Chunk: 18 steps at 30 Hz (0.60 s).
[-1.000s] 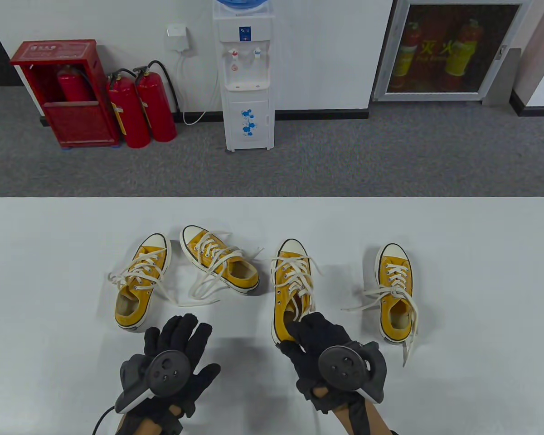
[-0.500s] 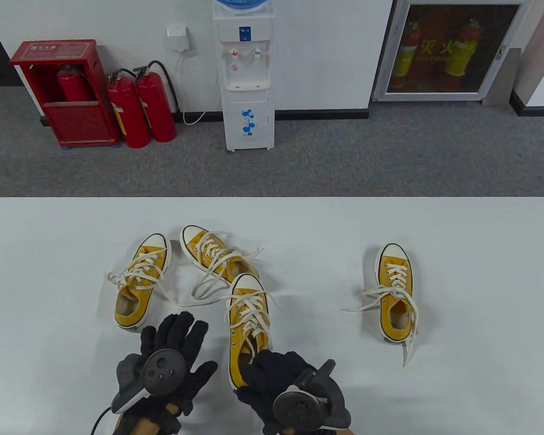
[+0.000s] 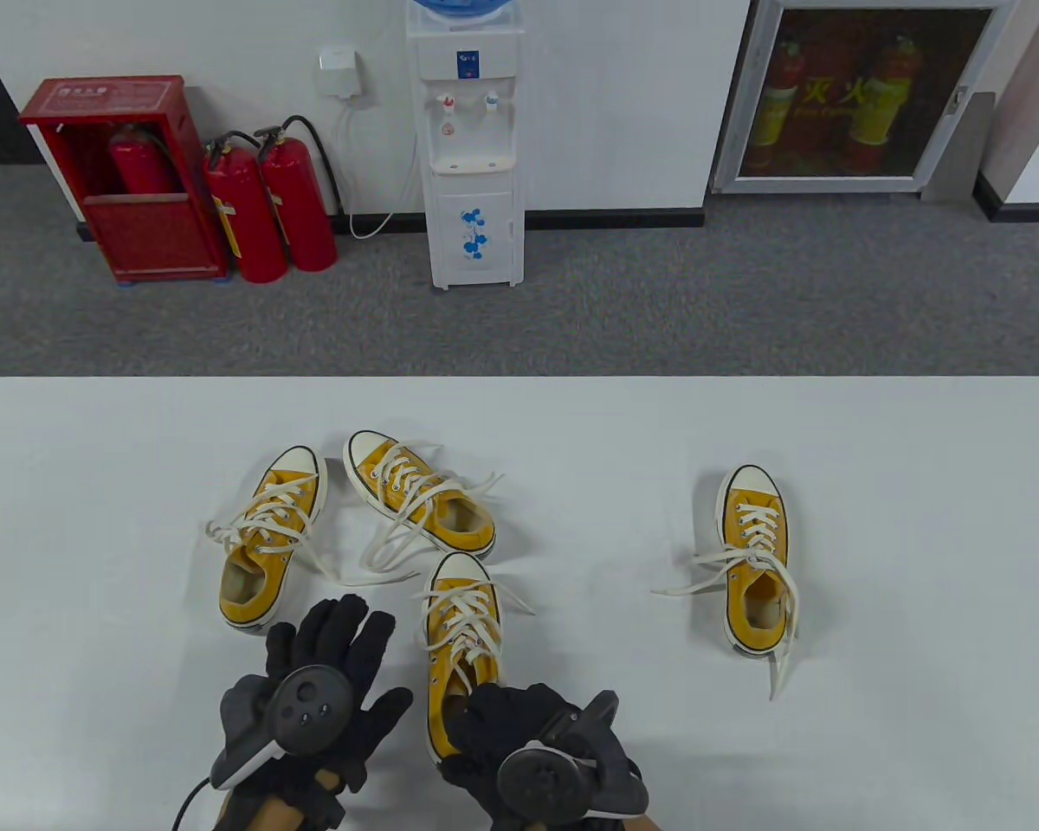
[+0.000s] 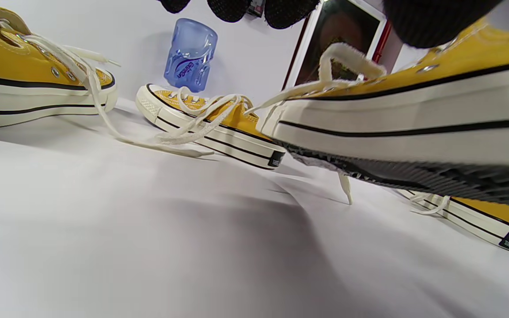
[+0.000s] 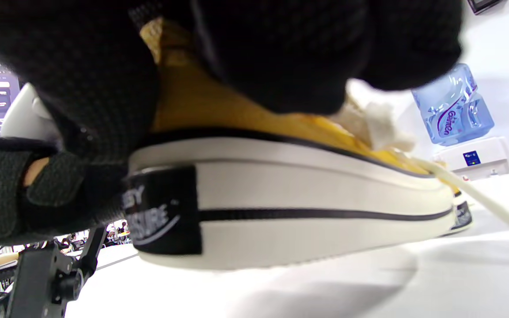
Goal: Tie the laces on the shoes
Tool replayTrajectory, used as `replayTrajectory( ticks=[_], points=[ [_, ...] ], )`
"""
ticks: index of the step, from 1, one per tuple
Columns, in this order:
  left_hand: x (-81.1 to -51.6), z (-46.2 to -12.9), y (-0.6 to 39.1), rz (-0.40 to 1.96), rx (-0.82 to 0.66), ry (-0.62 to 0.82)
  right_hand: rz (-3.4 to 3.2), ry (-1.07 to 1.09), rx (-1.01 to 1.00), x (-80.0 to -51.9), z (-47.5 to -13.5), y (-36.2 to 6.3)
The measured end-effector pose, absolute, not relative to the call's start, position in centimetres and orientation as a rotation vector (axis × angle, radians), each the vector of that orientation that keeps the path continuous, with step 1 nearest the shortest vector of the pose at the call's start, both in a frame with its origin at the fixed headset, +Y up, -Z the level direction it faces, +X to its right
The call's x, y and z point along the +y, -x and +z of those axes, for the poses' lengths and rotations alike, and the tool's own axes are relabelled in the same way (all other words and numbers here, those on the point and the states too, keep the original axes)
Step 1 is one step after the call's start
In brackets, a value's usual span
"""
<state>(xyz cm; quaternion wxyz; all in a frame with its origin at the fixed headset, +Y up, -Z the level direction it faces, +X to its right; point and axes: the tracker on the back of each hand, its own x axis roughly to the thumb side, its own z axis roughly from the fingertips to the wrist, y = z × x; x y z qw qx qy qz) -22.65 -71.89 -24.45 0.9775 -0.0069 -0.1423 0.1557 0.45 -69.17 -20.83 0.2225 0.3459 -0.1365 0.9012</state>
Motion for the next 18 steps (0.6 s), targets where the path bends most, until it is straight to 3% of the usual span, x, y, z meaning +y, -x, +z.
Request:
replayTrajectory(
  ticks=[13,18],
  points=[
    [-71.9,-24.5,22.6,0.312,-0.286,0.021,2.539,-0.946,-0.267,-71.3,-21.9,0.0],
    [-71.9,-24.5,22.6,0.31,-0.286,0.026,2.604,-1.007,-0.137,-72.3,-21.8,0.8]
  ],
)
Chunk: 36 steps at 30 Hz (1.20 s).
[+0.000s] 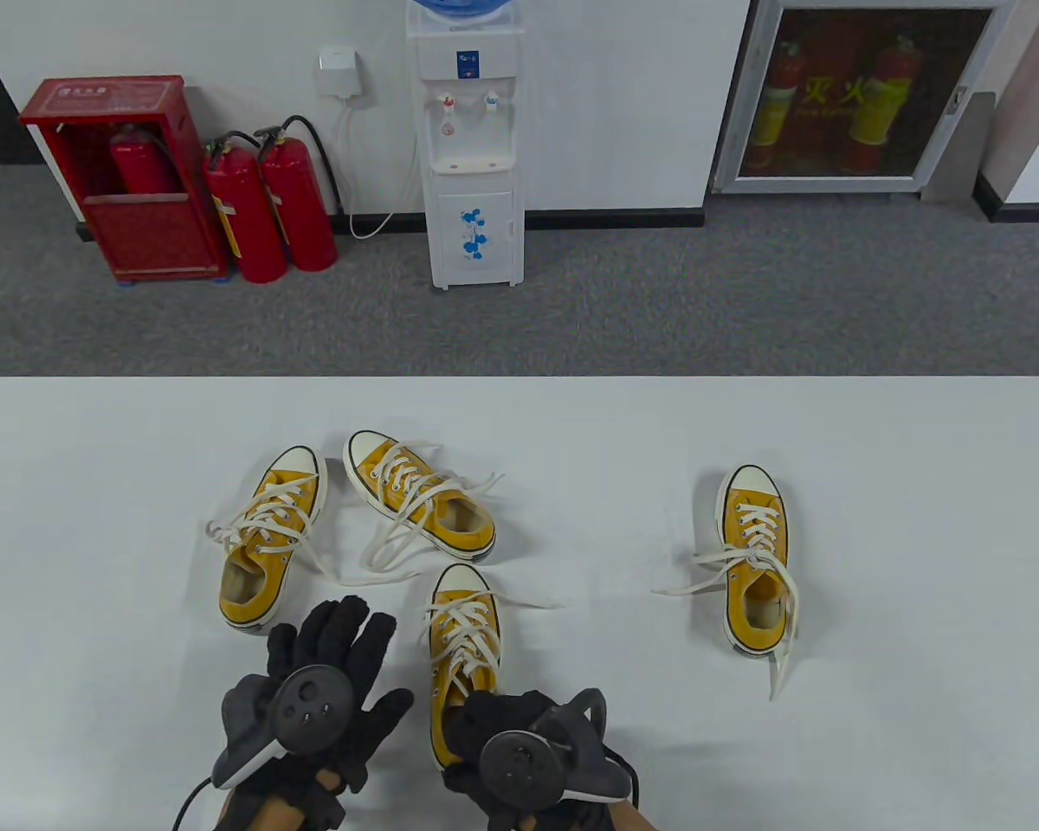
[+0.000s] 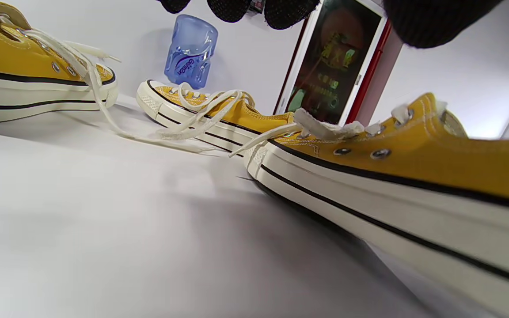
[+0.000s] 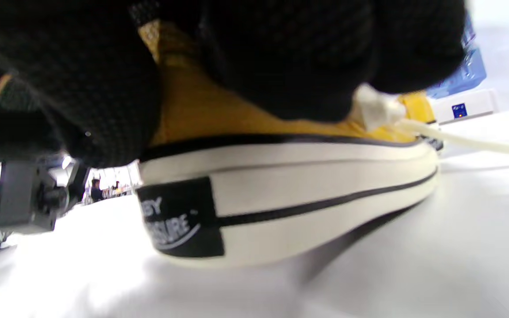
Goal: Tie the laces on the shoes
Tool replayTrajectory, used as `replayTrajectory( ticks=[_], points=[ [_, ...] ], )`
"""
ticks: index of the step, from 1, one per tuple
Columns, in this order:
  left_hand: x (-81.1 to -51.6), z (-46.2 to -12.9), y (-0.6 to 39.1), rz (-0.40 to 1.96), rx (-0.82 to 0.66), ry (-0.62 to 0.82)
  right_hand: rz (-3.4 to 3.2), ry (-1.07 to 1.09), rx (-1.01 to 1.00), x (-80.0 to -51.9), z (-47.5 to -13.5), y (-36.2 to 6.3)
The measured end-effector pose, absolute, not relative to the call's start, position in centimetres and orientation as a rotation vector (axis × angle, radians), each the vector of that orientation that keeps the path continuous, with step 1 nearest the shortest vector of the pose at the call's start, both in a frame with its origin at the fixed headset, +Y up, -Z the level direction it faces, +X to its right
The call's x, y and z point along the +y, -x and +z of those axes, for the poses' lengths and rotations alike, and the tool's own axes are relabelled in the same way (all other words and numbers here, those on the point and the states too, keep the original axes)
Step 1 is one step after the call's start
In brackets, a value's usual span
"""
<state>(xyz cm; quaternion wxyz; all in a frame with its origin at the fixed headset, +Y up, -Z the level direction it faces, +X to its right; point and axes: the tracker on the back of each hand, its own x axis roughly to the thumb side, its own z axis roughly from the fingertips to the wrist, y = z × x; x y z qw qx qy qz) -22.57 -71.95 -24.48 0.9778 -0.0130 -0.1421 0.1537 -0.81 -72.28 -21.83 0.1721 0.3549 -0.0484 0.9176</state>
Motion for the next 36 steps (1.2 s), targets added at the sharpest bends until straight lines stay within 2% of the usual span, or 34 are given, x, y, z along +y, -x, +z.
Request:
replayTrajectory(
  ticks=[11,21,29,33,36],
  points=[
    [-72.0,-24.5,22.5,0.302,-0.285,0.04,2.616,-1.051,0.041,-73.0,-22.0,1.1],
    [-72.0,-24.5,22.5,0.304,-0.284,0.04,2.539,-0.999,0.031,-71.7,-22.4,-0.1],
    [-72.0,-24.5,22.5,0.302,-0.284,0.039,2.33,-0.731,-0.162,-69.6,-23.8,-3.4],
    [-72.0,-24.5,22.5,0.303,-0.283,0.039,2.299,-0.545,-0.236,-69.7,-24.7,-5.1],
    [-72.0,-24.5,22.4,0.302,-0.285,0.041,2.294,-0.414,-0.212,-70.4,-25.6,-6.1]
  ],
)
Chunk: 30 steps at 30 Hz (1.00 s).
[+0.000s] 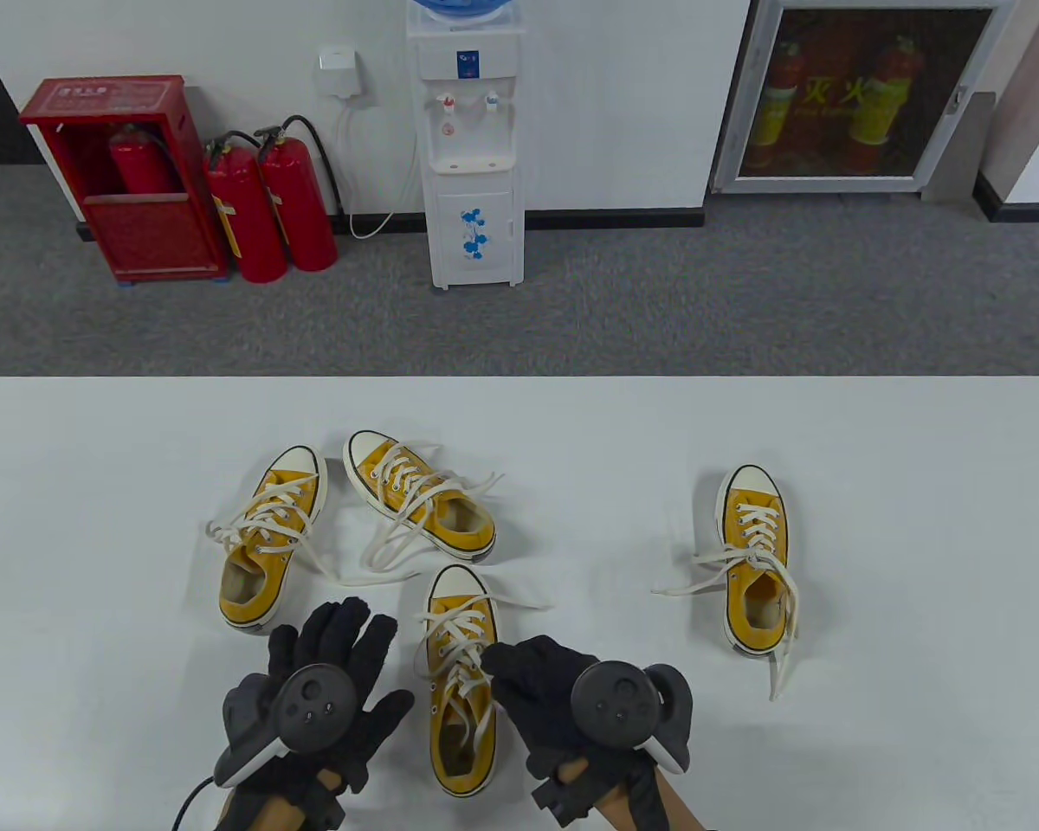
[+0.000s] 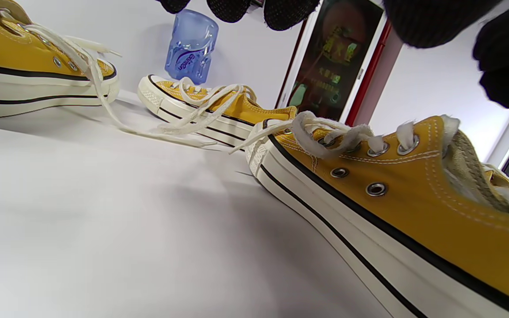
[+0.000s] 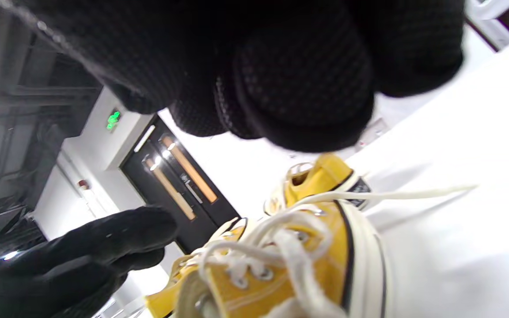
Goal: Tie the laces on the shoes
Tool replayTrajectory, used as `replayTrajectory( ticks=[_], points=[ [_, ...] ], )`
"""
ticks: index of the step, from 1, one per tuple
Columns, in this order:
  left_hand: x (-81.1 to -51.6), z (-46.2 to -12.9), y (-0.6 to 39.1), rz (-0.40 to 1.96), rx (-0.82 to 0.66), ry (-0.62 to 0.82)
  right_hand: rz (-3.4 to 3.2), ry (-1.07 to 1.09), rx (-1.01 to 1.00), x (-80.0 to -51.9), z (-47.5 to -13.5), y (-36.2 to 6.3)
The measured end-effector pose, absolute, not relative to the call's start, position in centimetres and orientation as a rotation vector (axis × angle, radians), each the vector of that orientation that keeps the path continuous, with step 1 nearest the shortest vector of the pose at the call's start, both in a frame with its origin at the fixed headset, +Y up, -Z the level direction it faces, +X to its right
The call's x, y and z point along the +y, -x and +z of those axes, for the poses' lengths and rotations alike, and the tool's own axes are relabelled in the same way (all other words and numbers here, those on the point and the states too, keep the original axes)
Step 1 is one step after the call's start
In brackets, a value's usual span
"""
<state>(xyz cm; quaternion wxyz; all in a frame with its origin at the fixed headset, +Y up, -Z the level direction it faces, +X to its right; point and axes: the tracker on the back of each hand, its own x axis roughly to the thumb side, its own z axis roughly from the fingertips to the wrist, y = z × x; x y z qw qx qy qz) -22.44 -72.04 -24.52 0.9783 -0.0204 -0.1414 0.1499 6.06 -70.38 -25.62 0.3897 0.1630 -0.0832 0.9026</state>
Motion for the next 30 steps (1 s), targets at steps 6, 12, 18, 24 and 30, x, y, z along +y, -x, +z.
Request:
replayTrajectory(
  ticks=[6,12,18,24,30],
  points=[
    [-72.1,-24.5,22.4,0.301,-0.284,0.048,2.422,-0.284,0.019,-72.7,-26.9,-6.0],
    [-72.2,-24.5,22.3,0.295,-0.287,0.054,2.435,-0.256,0.27,-75.1,-27.3,-4.8],
    [-72.2,-24.5,22.2,0.293,-0.286,0.06,2.394,-0.136,0.213,-76.3,-27.0,-3.6],
    [-72.2,-24.5,22.3,0.298,-0.283,0.06,2.292,-0.137,0.199,-75.7,-27.0,-4.6],
    [-72.3,-24.6,22.4,0.302,-0.279,0.064,2.026,-0.142,0.108,-73.2,-27.0,-7.4]
  ],
)
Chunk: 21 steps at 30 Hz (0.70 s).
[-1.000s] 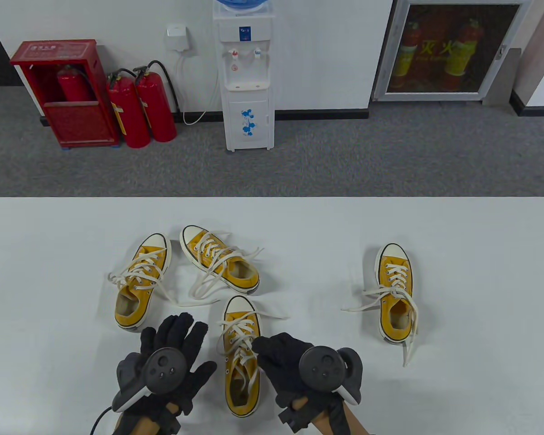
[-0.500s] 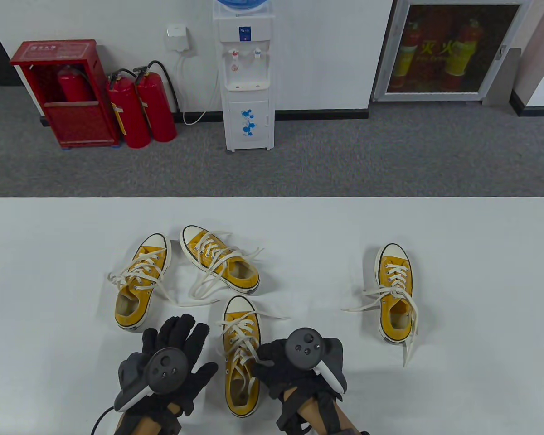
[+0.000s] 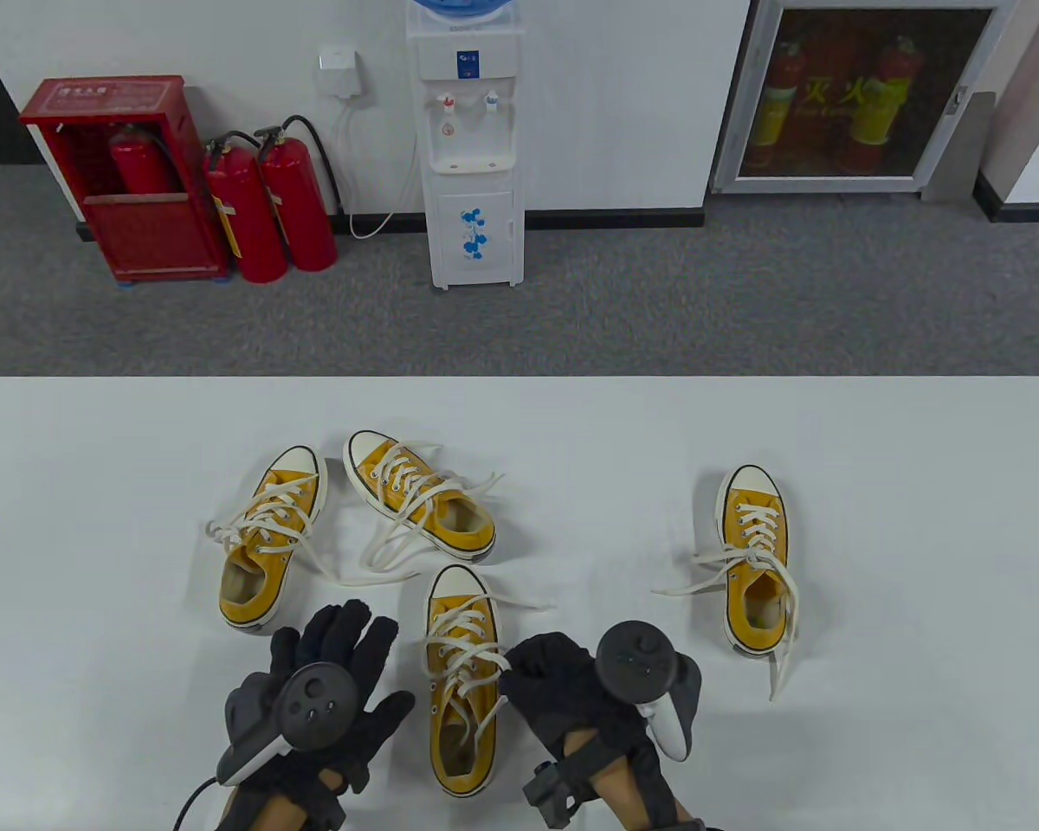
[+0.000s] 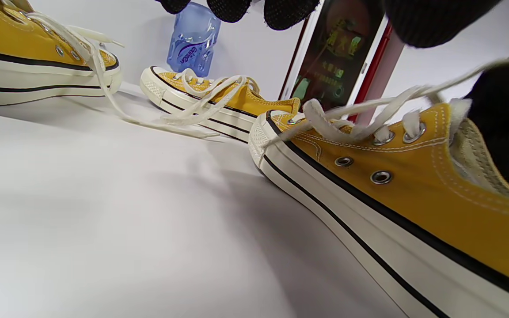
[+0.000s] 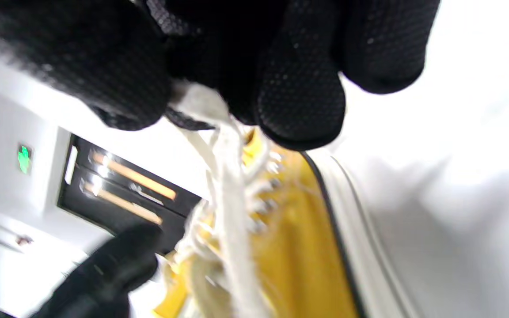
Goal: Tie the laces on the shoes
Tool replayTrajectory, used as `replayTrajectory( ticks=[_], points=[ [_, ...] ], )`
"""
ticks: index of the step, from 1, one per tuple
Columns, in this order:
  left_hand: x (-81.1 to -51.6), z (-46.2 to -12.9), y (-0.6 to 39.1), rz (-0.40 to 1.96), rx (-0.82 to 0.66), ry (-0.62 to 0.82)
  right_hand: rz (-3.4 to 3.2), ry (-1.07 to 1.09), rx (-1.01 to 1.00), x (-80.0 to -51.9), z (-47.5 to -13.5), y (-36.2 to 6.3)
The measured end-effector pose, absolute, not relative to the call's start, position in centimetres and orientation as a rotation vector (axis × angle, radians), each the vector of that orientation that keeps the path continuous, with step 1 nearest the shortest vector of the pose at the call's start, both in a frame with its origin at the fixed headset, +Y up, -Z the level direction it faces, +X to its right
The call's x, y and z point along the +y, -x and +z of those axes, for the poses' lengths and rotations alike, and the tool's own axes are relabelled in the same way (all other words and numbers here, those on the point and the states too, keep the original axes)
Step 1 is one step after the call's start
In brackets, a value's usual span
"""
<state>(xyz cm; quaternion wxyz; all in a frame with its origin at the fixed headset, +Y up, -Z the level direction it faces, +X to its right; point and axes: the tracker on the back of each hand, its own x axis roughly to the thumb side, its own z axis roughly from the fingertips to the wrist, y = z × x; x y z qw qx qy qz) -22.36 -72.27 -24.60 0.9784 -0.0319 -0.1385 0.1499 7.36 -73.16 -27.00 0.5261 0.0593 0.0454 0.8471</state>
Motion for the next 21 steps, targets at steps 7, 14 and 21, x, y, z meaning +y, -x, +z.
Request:
replayTrajectory(
  ticks=[7,14,21],
  points=[
    [-72.4,-24.6,22.3,0.303,-0.278,0.071,1.664,-0.083,0.057,-72.6,-27.6,-10.7],
    [-72.6,-24.6,22.3,0.309,-0.271,0.081,1.384,-0.01,0.137,-74.3,-28.5,-12.4],
    [-72.8,-24.6,22.2,0.354,-0.269,0.094,1.266,0.051,0.168,-75.4,-28.9,-13.5]
  ],
)
